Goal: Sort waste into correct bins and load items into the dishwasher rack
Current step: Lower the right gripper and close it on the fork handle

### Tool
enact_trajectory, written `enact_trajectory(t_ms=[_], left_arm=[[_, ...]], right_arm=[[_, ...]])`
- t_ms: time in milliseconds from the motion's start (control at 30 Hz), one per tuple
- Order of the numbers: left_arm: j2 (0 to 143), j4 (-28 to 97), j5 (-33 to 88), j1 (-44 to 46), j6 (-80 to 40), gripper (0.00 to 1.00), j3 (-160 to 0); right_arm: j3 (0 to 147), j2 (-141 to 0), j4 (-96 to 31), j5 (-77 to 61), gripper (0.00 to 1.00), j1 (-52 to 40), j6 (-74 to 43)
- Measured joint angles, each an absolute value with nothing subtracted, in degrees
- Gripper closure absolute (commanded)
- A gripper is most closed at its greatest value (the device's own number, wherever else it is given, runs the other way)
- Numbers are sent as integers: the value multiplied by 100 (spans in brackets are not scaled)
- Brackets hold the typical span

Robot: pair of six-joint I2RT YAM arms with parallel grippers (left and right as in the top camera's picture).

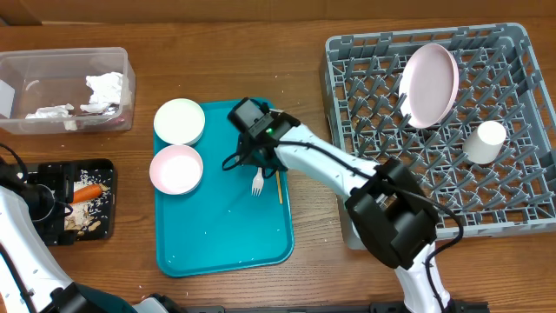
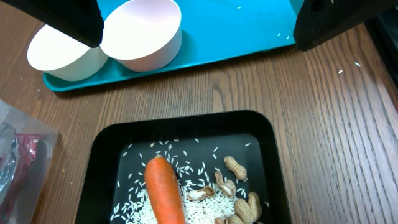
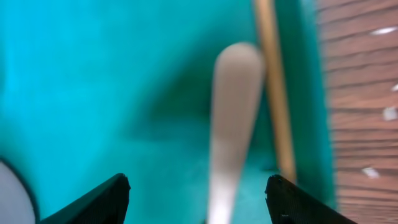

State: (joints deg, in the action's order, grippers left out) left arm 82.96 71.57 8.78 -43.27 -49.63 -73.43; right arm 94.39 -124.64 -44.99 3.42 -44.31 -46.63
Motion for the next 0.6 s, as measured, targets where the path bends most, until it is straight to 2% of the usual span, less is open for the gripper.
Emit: enact_trajectory(t_ms=[600], left_arm=[[8296,7159,875,-4327,-4963,0,-7343]], right_arm=[[9439,-12608,-4541,552,27,-4648,-4915]])
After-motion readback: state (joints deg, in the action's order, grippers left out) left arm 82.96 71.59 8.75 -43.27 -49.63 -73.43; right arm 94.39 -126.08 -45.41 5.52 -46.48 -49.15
